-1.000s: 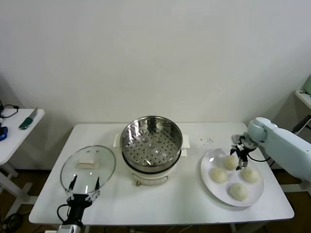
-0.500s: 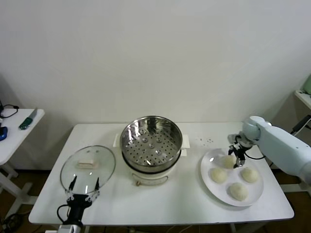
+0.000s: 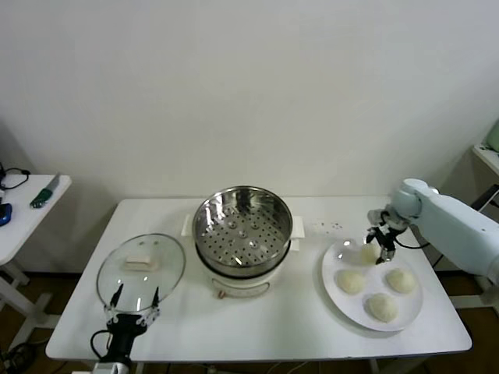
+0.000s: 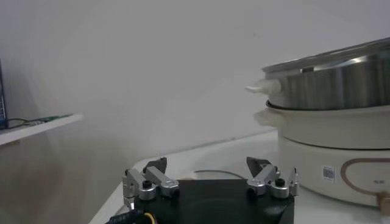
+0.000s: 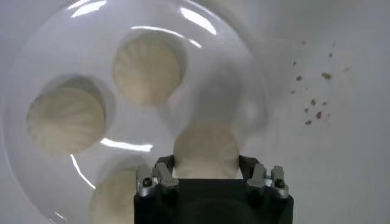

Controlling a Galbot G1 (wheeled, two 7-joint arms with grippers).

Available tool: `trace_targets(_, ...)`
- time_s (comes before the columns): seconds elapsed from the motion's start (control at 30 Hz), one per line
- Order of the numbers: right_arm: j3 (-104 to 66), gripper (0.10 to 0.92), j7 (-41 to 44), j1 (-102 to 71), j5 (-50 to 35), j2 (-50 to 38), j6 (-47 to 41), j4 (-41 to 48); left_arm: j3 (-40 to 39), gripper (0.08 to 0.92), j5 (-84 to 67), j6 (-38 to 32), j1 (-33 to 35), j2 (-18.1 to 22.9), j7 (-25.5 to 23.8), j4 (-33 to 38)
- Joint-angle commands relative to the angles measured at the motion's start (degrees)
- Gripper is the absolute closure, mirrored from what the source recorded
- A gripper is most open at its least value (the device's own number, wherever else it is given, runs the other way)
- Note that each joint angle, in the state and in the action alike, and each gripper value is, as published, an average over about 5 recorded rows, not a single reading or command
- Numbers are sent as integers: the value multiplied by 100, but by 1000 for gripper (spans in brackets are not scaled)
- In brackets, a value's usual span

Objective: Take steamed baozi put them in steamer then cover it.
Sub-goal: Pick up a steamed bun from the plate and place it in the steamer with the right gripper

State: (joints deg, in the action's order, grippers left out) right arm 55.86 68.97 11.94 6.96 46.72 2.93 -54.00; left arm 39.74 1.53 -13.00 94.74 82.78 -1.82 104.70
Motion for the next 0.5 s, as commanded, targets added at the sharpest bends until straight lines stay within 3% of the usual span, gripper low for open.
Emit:
trace_targets(0.03, 913, 330, 104, 1320, -263, 93, 557, -261, 0, 177, -4, -14, 15, -20, -6, 14)
trace_targets(0.5, 1377, 321, 65, 2804, 395, 1960, 2431, -598, -58, 177, -33, 96, 6, -39, 82, 54)
